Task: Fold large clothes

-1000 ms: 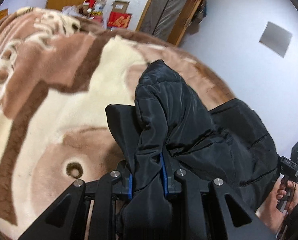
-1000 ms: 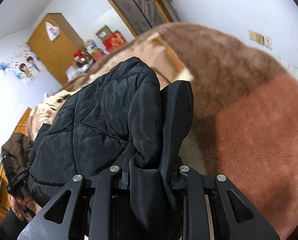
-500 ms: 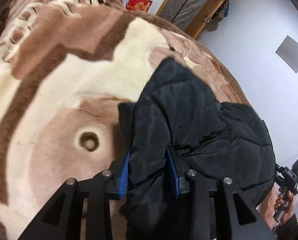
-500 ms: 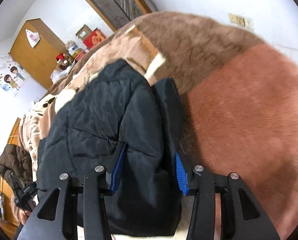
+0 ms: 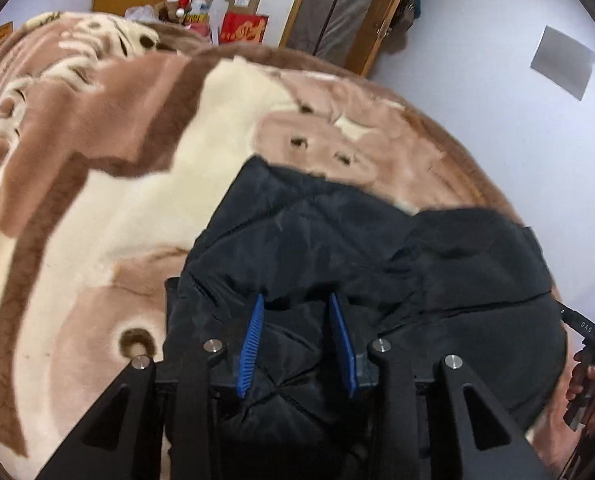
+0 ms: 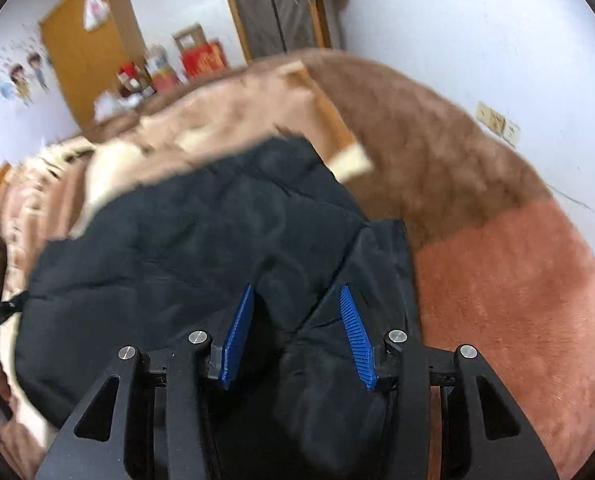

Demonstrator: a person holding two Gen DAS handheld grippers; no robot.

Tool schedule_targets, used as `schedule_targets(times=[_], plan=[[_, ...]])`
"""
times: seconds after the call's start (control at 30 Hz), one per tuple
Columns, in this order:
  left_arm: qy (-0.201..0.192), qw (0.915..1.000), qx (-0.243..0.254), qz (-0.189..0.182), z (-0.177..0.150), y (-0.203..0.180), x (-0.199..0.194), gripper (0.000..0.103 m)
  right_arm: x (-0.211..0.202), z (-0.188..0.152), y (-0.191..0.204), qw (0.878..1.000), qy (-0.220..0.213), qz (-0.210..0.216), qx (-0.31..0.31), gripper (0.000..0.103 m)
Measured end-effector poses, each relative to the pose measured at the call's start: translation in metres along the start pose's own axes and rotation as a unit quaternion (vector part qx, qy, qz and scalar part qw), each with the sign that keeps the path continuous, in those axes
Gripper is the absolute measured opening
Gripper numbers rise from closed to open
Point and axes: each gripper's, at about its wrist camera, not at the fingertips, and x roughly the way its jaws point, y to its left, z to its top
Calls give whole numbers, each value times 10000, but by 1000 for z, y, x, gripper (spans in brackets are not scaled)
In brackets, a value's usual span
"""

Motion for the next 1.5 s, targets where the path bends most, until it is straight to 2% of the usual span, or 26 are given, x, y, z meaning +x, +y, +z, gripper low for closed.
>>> schedule_targets(times=[0.1,0.2,0.3,0.43,0.73,0.93,1.0,1.13,1.3,1.37,1.5], plan=[[-70,10000,-12,-6,-2,0,7,37,1,-3,0,10000,-42,-53,-29,46],[-78,10000,1,20,-3,-1,-5,37,-13,-3,4,9998,-88,-167,-23,46],[-125,9999,-3,63,-7,-2,-26,37,-43,-8,11,9993,-275,-222,74,46],[-285,9996,-10,-19,-23,-9,-75,36,-86,-25,26,9984,-535,-96,168,46],[-345,9988,352,-5,-95,-43,-189,37,-198,-108,76,9957,-876,220,197,46],[-346,9975,599,112,-150,-63,-250,37,-255,-164,107,9951,-966,203,-68,46],[-409,9970,636,138,-168,-66,-268,39,-268,-177,112,9950,-970,174,-152,46],[-415,9967,673,161,-200,-73,-294,52,-293,-204,122,9950,-941,99,-314,46],[-267,9968,749,108,-231,-83,-311,60,-312,-232,136,9937,-880,-43,-695,47],[-197,9968,765,84,-239,-85,-315,67,-314,-238,140,9932,-844,-101,-801,49],[-125,9955,932,126,-250,-93,-318,68,-312,-246,146,9933,-729,-88,-890,50]])
